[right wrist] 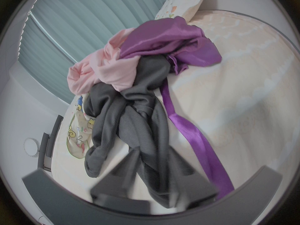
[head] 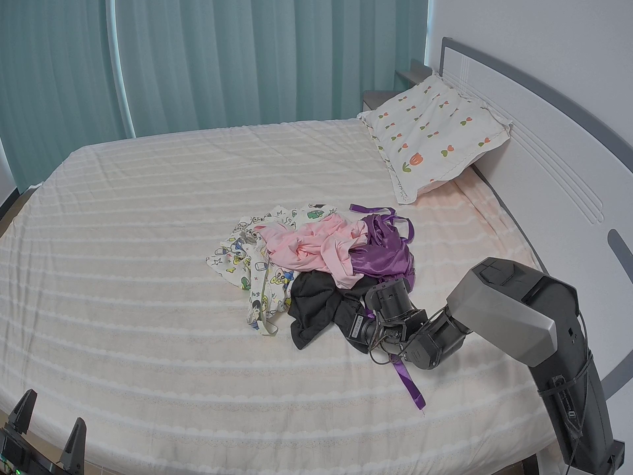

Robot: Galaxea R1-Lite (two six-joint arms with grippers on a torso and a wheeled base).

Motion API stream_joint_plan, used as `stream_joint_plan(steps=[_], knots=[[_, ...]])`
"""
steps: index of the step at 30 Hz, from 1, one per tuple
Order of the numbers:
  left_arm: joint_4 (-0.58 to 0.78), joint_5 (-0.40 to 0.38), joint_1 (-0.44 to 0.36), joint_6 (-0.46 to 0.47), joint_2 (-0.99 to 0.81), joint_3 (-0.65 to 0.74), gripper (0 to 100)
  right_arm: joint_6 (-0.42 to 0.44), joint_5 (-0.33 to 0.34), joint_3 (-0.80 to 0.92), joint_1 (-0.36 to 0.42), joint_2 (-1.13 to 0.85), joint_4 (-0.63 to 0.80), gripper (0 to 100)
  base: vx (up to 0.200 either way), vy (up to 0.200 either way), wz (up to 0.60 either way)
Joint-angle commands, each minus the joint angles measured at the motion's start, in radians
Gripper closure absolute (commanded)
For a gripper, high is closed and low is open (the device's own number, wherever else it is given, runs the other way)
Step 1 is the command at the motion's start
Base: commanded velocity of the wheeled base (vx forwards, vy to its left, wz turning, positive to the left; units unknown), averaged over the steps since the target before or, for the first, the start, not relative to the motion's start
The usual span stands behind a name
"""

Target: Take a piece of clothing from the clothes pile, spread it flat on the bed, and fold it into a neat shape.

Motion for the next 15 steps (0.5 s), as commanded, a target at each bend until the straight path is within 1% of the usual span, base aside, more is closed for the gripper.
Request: stream_joint_plan(steps=[1,4,8,10,11,12,15], knots=[[0.000,0.000,0.000,0.000,-0.010,0.016,0,-0.001,0.001,0.048,-0.006,-0.043,-0.002,100,0.000,0.000,0.00],[0.000,0.000,0.000,0.000,-0.010,0.016,0,0.000,0.005,0.116,-0.012,-0.097,-0.012,100,0.000,0.000,0.00],[0.000,0.001,0.000,0.000,-0.010,0.016,0,0.013,0.033,0.224,-0.023,-0.194,-0.018,100,0.000,0.000,0.00],[0.000,0.000,0.000,0.000,-0.010,0.016,0,0.013,0.045,0.246,-0.026,-0.213,-0.022,100,0.000,0.000,0.00],[0.000,0.000,0.000,0.000,-0.010,0.016,0,0.023,0.085,0.312,-0.026,-0.263,-0.038,100,0.000,0.000,0.00],[0.000,0.000,0.000,0.000,-0.010,0.016,0,0.037,0.106,0.350,-0.023,-0.287,-0.055,100,0.000,0.000,0.00],[0.000,0.000,0.000,0.000,-0.010,0.016,0,0.082,0.148,0.448,-0.012,-0.341,-0.119,100,0.000,0.000,0.00]])
